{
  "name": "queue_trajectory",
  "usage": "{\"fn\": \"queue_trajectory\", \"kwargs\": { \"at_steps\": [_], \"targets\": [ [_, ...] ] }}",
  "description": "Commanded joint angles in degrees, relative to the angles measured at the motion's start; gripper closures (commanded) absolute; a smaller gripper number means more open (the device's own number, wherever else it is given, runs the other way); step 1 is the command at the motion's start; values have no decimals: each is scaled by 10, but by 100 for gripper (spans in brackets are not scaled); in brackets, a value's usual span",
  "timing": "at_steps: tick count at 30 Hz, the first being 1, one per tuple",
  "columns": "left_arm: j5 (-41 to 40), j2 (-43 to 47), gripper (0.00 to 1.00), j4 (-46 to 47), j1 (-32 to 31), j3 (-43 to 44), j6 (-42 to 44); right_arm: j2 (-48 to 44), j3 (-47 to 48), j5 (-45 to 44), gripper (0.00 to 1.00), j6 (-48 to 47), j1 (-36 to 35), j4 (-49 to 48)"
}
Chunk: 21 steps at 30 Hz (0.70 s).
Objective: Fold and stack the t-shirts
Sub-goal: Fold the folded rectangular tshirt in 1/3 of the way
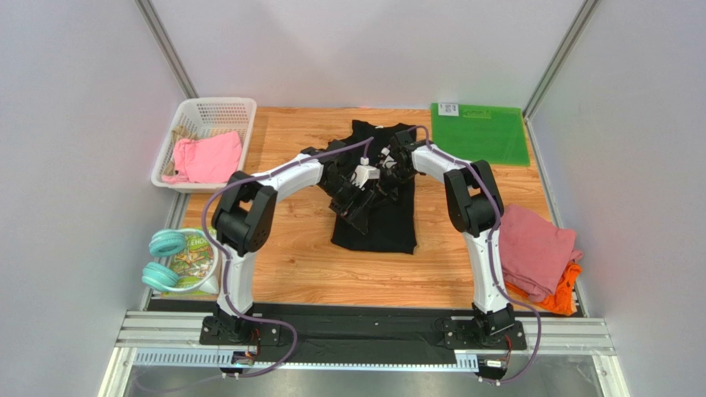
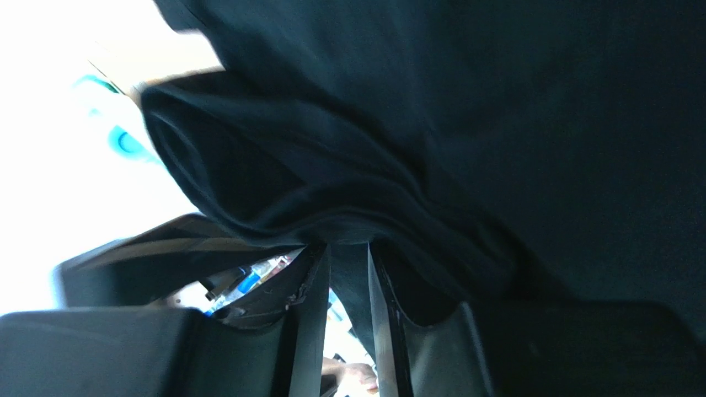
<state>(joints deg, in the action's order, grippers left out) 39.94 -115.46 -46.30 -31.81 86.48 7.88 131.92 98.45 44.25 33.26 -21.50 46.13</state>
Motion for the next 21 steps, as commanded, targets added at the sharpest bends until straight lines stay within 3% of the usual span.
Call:
{"fn": "queue_trajectory", "kwargs": {
  "at_steps": [1, 8, 16, 21],
  "targets": [
    [-22, -45, 4, -43, -1, 39, 20, 34, 67, 5, 71, -9, 17, 2],
    [-69, -28, 4, -49, -1, -8, 40, 112, 152, -6, 72, -10, 56, 12],
    [-128, 63, 4, -45, -1, -101, 46, 161, 262, -69, 75, -20, 112, 62],
    [-158, 100, 4, -41, -1, -126, 30, 107, 272, -61, 57, -32, 115, 106]
  ]
}}
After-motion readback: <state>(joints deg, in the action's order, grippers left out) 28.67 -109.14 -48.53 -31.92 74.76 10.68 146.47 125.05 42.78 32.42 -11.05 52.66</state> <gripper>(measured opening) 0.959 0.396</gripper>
